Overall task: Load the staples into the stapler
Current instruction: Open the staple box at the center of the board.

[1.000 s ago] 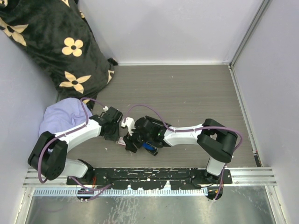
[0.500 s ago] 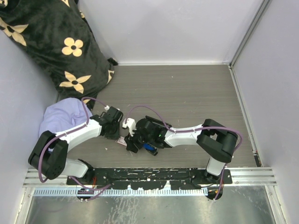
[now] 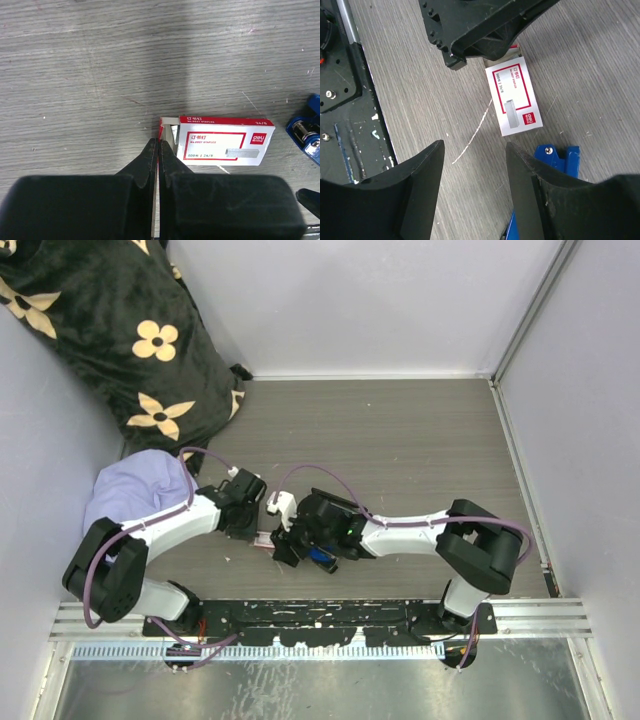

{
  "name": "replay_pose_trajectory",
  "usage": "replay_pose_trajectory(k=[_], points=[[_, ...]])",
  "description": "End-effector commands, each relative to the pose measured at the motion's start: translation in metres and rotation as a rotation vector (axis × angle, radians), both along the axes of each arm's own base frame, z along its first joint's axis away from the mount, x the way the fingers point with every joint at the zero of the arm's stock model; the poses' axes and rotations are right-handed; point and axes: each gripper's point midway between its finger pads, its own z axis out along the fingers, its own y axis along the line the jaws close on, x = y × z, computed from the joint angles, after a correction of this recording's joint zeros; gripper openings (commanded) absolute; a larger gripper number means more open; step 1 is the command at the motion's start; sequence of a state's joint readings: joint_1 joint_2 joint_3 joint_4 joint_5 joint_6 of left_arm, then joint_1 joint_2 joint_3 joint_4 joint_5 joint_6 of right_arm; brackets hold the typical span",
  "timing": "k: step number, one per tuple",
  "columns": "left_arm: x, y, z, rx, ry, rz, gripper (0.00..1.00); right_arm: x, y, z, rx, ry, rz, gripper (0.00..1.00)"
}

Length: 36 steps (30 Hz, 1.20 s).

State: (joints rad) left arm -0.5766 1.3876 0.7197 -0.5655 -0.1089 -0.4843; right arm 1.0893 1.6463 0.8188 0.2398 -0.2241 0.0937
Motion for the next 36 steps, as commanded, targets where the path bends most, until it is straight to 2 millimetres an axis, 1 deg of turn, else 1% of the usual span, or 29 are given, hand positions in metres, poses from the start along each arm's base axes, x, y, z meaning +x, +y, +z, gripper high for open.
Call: replay_pose_trajectory(k=[1, 4, 7, 9, 10, 13, 16, 19, 23, 28, 33, 36], points=[[0.008, 0.0, 0.017, 0.014, -0.038, -0.002, 0.0, 0.004, 0.006, 0.037, 0.12, -0.005, -0.055, 0.57], [0.005, 0.002, 0.027, 0.007, -0.047, 0.023, 0.0, 0.008, 0.001, 0.054, 0.179, 0.058, -0.155, 0.59], [0.004, 0.002, 0.037, -0.016, -0.062, 0.052, 0.0, 0.012, -0.007, 0.075, 0.265, 0.138, -0.28, 0.61], [0.003, 0.001, 0.039, -0.026, -0.061, 0.065, 0.0, 0.017, -0.014, 0.081, 0.305, 0.202, -0.39, 0.64], [0.004, 0.0, 0.048, -0.049, -0.087, 0.069, 0.0, 0.018, -0.017, 0.081, 0.326, 0.252, -0.441, 0.64], [0.004, -0.001, 0.054, -0.064, -0.093, 0.081, 0.0, 0.021, -0.025, 0.079, 0.375, 0.364, -0.557, 0.66], [0.004, -0.002, 0.058, -0.071, -0.1, 0.088, 0.0, 0.022, -0.027, 0.076, 0.429, 0.442, -0.607, 0.67], [0.005, -0.001, 0.059, -0.071, -0.105, 0.09, 0.0, 0.024, -0.025, 0.067, 0.426, 0.468, -0.627, 0.67], [0.004, -0.003, 0.062, -0.087, -0.104, 0.095, 0.0, 0.027, -0.018, 0.061, 0.418, 0.48, -0.631, 0.67], [0.002, -0.003, 0.074, -0.143, -0.127, 0.126, 0.0, 0.036, -0.013, 0.055, 0.418, 0.487, -0.669, 0.67], [0.001, -0.001, 0.091, -0.213, -0.163, 0.159, 0.0, 0.039, -0.008, 0.062, 0.468, 0.51, -0.67, 0.7], [0.001, -0.002, 0.1, -0.252, -0.173, 0.163, 0.0, 0.04, -0.004, 0.068, 0.503, 0.523, -0.66, 0.71]])
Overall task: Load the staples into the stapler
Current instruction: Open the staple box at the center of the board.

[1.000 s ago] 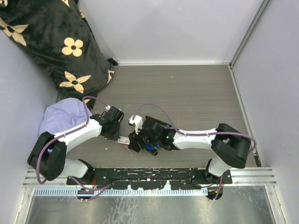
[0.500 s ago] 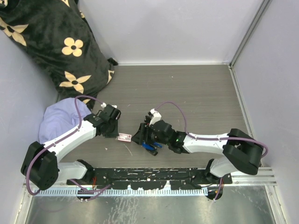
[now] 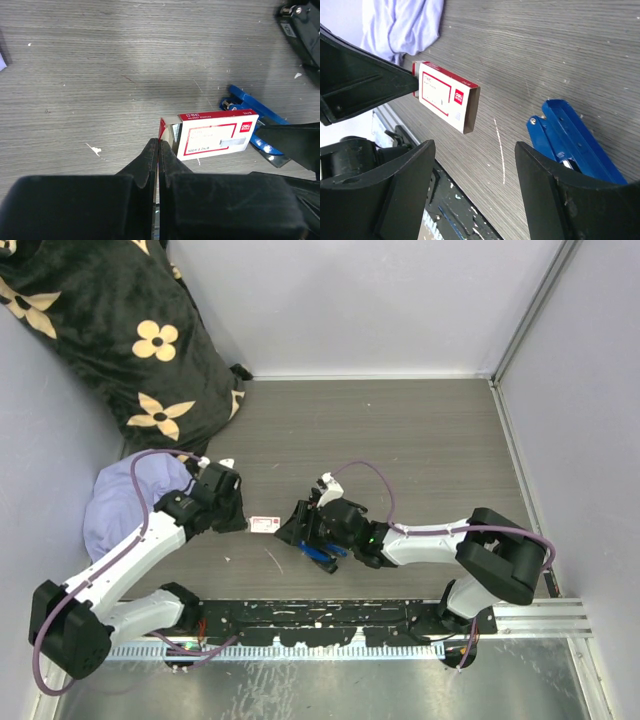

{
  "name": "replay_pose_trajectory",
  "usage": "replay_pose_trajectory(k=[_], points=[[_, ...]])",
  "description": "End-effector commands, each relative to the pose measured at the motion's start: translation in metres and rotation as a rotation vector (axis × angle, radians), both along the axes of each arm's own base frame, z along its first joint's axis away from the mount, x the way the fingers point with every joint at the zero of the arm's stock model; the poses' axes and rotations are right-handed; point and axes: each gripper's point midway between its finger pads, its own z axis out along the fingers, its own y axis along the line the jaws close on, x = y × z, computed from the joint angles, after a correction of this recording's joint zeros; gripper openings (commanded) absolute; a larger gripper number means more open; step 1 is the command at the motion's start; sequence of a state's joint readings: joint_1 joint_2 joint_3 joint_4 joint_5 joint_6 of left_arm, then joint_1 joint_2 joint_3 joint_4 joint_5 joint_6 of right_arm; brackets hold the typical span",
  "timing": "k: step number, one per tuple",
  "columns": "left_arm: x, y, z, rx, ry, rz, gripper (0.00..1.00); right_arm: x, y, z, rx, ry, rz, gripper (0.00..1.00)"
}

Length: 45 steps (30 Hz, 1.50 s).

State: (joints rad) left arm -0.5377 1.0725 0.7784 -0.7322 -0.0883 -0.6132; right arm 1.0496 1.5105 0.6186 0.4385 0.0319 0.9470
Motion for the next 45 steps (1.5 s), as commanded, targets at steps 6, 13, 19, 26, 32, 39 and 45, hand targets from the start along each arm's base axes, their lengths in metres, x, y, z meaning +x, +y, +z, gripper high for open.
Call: replay_pose_trajectory(k=[6, 13, 19, 26, 32, 39, 45], points=[[0.0, -0.005, 0.025, -0.084, -0.025, 0.006, 0.0, 0.02, 0.022, 0.056, 0.208, -0.057, -0.04, 0.72], [-0.002, -0.011, 0.034, -0.133, -0.036, -0.003, 0.0, 0.028, 0.02, 0.048, 0.2, -0.031, -0.063, 0.65], [-0.002, -0.011, 0.039, -0.151, -0.045, -0.002, 0.0, 0.027, 0.023, 0.046, 0.208, -0.027, -0.048, 0.59], [-0.002, -0.013, 0.039, -0.156, -0.04, -0.003, 0.0, 0.026, 0.025, 0.049, 0.221, -0.033, -0.036, 0.49], [-0.002, -0.013, 0.037, -0.157, -0.035, -0.002, 0.0, 0.027, 0.017, 0.052, 0.221, -0.044, -0.062, 0.4], [-0.001, -0.013, 0.039, -0.162, -0.041, -0.001, 0.0, 0.026, 0.014, 0.06, 0.233, -0.052, -0.067, 0.3], [-0.001, -0.014, 0.039, -0.167, -0.037, -0.003, 0.0, 0.025, 0.017, 0.062, 0.243, -0.045, -0.055, 0.3]])
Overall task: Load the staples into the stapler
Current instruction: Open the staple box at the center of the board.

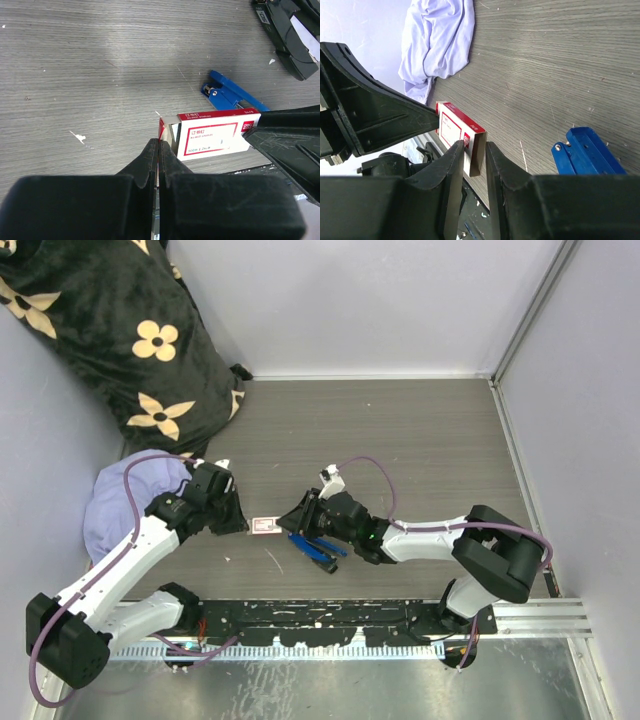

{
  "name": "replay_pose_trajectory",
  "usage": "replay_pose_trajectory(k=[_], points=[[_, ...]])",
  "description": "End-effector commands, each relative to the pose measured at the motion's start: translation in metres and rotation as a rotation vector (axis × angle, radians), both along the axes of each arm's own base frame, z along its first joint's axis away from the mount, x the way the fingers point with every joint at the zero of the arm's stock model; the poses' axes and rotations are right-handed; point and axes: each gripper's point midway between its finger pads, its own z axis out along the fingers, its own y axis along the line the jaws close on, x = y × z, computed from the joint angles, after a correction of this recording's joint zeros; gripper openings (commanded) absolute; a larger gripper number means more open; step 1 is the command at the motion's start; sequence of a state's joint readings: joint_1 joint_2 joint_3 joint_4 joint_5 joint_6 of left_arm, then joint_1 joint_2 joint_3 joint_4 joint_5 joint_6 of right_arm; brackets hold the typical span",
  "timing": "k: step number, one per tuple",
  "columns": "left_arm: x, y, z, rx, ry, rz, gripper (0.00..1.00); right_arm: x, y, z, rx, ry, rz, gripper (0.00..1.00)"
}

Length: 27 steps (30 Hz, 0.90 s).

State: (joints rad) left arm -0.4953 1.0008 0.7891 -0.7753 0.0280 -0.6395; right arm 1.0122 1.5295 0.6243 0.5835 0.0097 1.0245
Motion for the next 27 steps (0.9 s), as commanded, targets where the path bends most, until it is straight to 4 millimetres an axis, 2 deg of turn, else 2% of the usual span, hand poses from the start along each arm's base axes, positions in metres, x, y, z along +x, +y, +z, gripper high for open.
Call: replay_pose_trajectory(k=[1, 3, 6, 10, 19, 27], points=[[0.01, -0.0072, 0.0212, -0.049, -0.059, -0.001, 0.0, 0.0057, 0.0058, 0.0322, 0.087, -0.045, -0.01, 0.29], [0.01, -0.0059, 0.0209, -0.044, -0.061, 0.003, 0.0, 0.0052, 0.0072, 0.0319, 0.083, -0.044, -0.005, 0.31], [0.0099, -0.0049, 0.0203, -0.041, -0.061, 0.007, 0.0, 0.0055, 0.0062, 0.0295, 0.071, -0.04, -0.006, 0.42], [0.0107, -0.0054, 0.021, -0.045, -0.065, 0.009, 0.0, 0.0059, 0.0035, 0.029, 0.066, -0.039, -0.015, 0.44], [0.0111, -0.0041, 0.0206, -0.041, -0.067, 0.014, 0.0, 0.0044, 0.0015, 0.0382, 0.082, -0.051, -0.015, 0.35], [0.0111, -0.0058, 0.0234, -0.052, -0.072, 0.012, 0.0, 0.003, 0.006, 0.0338, 0.08, -0.039, 0.003, 0.31]])
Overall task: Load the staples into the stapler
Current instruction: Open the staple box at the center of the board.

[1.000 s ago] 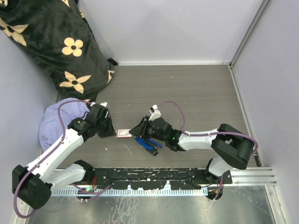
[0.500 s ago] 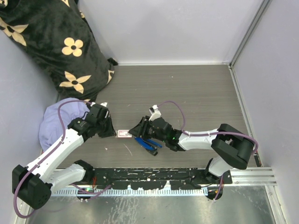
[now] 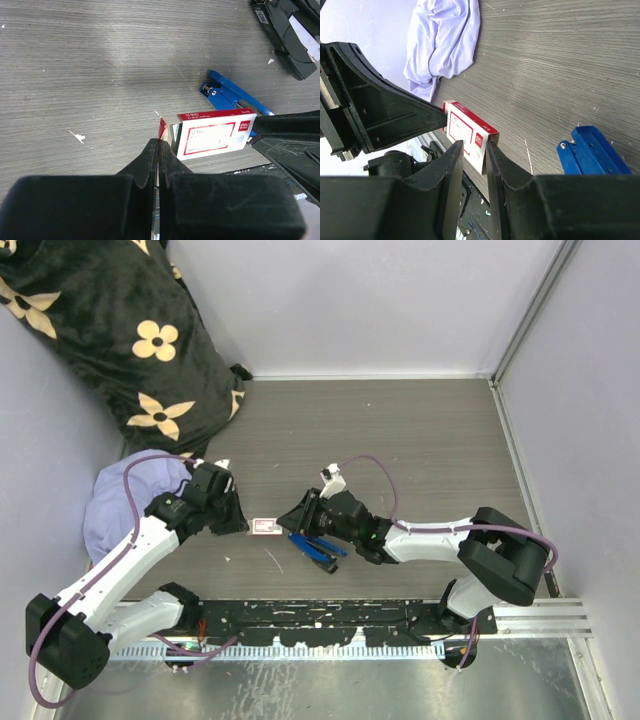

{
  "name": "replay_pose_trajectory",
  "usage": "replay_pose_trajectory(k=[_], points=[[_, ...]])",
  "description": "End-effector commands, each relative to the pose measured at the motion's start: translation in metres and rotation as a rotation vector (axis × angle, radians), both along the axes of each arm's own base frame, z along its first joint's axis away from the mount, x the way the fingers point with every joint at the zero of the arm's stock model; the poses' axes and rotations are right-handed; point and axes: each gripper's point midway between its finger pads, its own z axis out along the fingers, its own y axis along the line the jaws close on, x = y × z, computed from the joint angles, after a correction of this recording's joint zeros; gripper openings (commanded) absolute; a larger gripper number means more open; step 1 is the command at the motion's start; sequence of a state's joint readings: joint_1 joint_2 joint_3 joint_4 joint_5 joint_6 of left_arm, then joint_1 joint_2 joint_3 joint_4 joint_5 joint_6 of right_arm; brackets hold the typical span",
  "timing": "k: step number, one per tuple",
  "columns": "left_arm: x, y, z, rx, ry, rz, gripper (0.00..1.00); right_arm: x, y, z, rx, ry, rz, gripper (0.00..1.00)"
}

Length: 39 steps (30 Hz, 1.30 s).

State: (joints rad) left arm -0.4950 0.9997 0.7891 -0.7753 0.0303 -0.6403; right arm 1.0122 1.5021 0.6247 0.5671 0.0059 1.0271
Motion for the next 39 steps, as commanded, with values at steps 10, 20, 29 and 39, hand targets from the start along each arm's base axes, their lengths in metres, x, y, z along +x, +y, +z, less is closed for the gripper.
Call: replay_pose_trajectory(k=[10, 20, 29, 39], points=[[0.012, -0.006, 0.025, -0.054, -0.075, 0.012, 0.0, 0.002, 0.012, 0.024, 0.081, -0.02, 0.02, 0.22], [0.011, -0.003, 0.025, -0.044, -0.08, 0.018, 0.0, 0.004, 0.009, 0.022, 0.083, -0.004, -0.006, 0.03], [0.012, 0.002, 0.024, -0.021, -0.085, 0.029, 0.0, 0.008, 0.0, 0.023, 0.077, 0.0, -0.03, 0.0], [0.014, 0.003, 0.02, -0.006, -0.076, 0.013, 0.0, 0.01, -0.006, 0.024, 0.087, 0.02, -0.032, 0.0]])
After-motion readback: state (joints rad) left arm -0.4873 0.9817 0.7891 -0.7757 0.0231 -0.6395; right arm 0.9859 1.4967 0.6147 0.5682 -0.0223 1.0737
